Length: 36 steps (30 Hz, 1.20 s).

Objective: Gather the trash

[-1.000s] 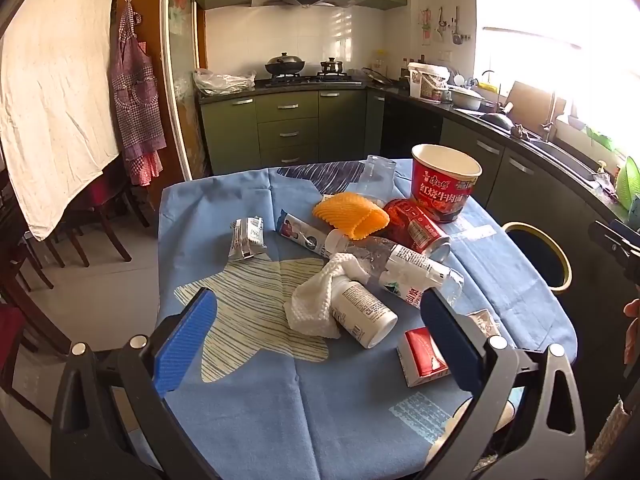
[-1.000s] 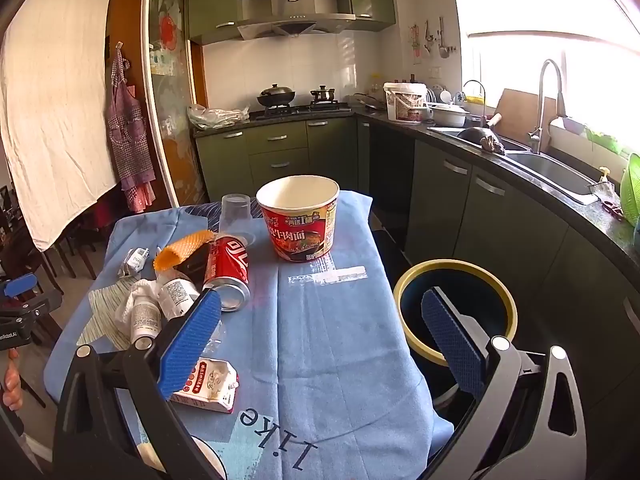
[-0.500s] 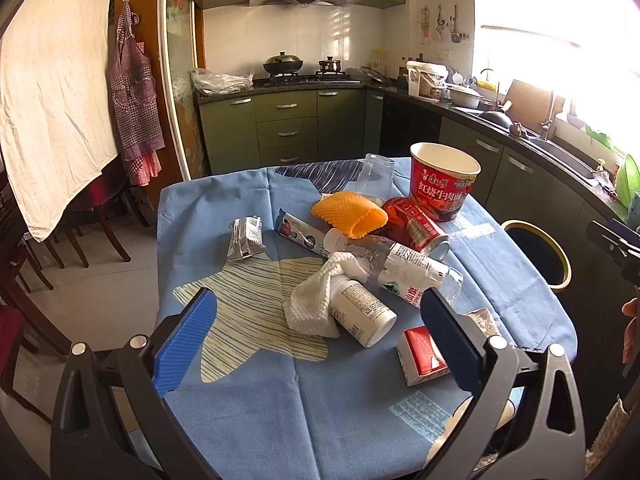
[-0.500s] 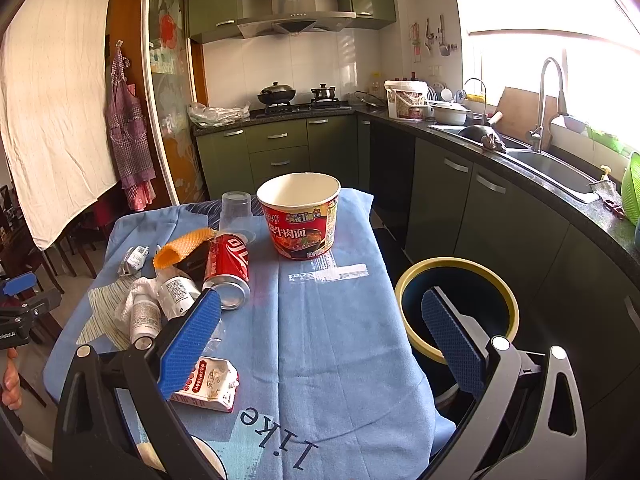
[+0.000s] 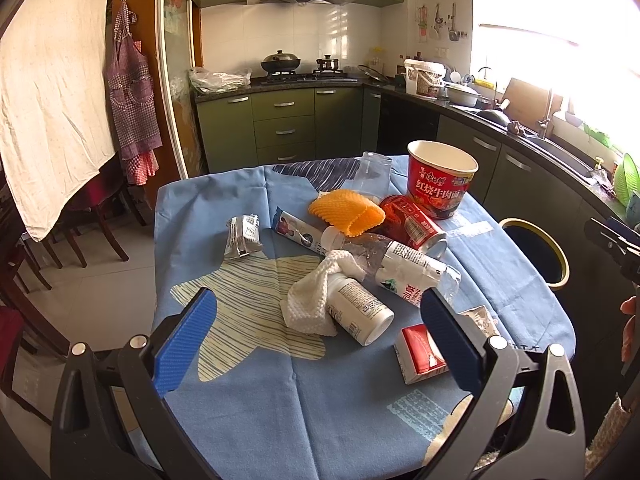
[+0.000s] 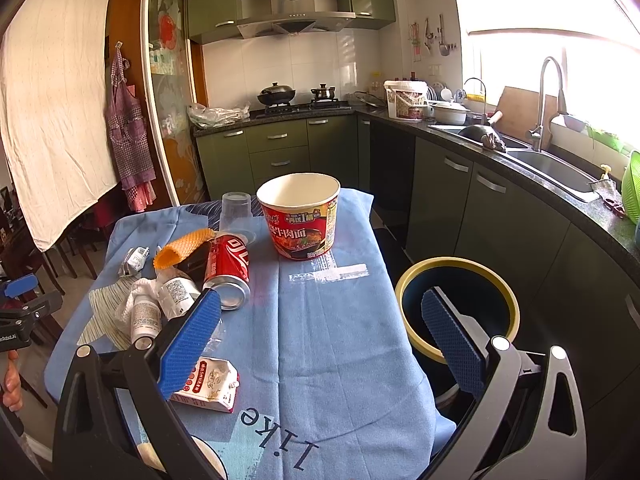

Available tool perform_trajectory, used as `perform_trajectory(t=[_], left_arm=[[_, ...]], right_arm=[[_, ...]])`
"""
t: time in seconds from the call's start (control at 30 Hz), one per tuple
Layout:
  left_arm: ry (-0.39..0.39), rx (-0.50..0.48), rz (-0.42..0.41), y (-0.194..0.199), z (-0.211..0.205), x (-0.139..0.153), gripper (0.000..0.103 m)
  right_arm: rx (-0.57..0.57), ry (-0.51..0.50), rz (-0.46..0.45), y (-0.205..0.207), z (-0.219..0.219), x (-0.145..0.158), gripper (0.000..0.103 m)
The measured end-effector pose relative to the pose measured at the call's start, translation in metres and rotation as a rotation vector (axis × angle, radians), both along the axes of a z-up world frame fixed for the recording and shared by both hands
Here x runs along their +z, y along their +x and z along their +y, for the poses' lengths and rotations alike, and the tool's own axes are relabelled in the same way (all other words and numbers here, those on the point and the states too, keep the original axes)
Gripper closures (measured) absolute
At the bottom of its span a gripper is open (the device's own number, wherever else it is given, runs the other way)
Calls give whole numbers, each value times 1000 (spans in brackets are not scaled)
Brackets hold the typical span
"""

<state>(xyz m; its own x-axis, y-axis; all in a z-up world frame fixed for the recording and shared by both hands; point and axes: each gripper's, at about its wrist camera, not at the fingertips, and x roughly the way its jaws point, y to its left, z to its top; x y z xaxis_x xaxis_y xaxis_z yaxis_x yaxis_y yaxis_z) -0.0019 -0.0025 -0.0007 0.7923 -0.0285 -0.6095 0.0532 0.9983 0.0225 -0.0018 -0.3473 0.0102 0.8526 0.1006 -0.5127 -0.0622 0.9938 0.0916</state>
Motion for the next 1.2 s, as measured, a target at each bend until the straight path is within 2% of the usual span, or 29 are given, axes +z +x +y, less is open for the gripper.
perform_trajectory(t=[1.2], left_arm=[[-11,-12,22,-2,-5,-8,6]], right_arm=[[4,2,9,1,4,-3,4]])
